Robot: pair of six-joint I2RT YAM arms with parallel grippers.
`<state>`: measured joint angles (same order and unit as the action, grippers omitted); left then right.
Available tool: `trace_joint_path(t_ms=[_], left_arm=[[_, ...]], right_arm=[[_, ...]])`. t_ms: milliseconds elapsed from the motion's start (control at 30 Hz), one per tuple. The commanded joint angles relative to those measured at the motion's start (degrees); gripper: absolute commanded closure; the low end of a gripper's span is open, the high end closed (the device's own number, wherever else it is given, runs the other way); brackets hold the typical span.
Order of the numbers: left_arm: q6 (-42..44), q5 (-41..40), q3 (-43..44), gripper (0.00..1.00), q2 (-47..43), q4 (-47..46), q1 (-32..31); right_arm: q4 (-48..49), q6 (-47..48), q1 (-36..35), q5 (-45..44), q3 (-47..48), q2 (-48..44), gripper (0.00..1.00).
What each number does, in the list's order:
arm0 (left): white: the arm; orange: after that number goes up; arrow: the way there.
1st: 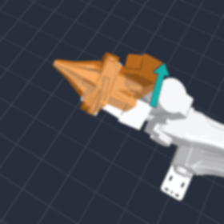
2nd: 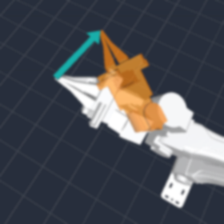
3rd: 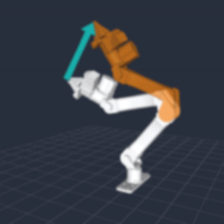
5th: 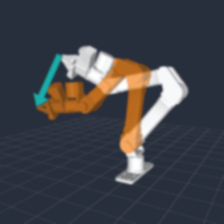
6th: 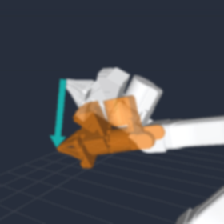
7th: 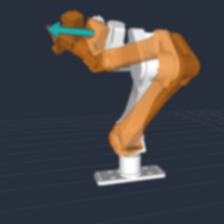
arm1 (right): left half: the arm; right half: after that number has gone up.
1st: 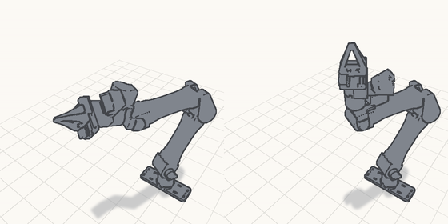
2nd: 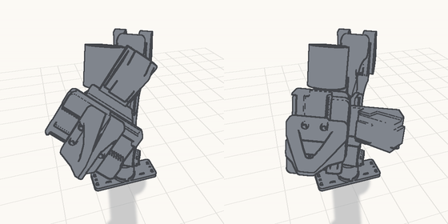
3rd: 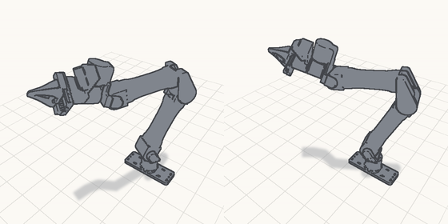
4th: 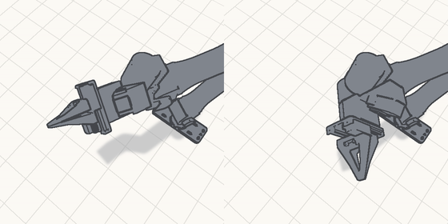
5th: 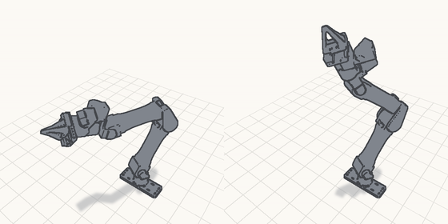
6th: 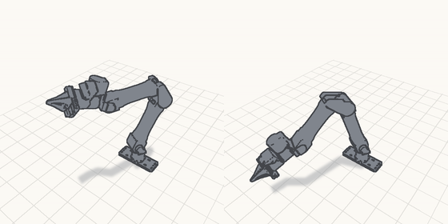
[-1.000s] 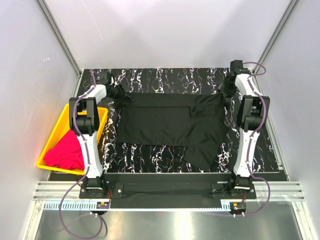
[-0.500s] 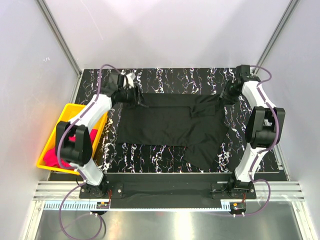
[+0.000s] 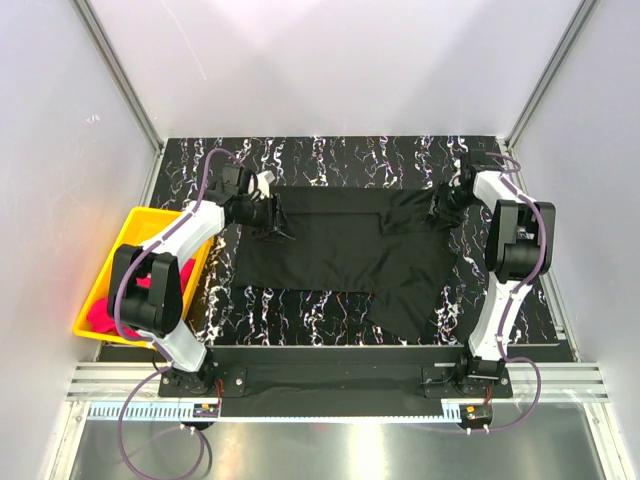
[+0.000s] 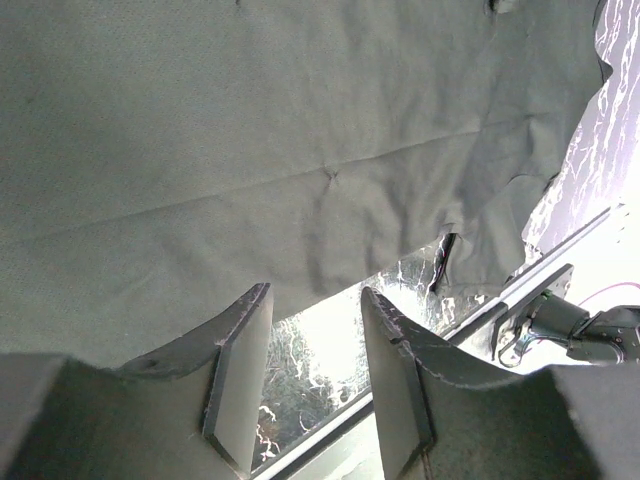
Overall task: Fold and stack the t-shirts
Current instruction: Fold the tshirt
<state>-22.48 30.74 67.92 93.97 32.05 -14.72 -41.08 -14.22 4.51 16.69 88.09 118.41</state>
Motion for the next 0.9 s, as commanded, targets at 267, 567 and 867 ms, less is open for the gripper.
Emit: trace_joint_path(t_ms=[267,567,867], left_arm=[[0.8,2.7,3.1,0.55,1.6,-0.9,0.0],[0.9,2.7,2.7,0.55,1.7,-0.9,-0.1],[1.0,2.9,2.4,0.55,1.7,-0.9,-0.1]], right_arm=[[2.6,1.3,0.1,2.9,1.9,2.9,0.54],[2.3,-1.9,0.1,4.4,0.1,0.2,0.83],[2.8,-14.2,0.1,4.7,-6.9,-6.1,0.96]])
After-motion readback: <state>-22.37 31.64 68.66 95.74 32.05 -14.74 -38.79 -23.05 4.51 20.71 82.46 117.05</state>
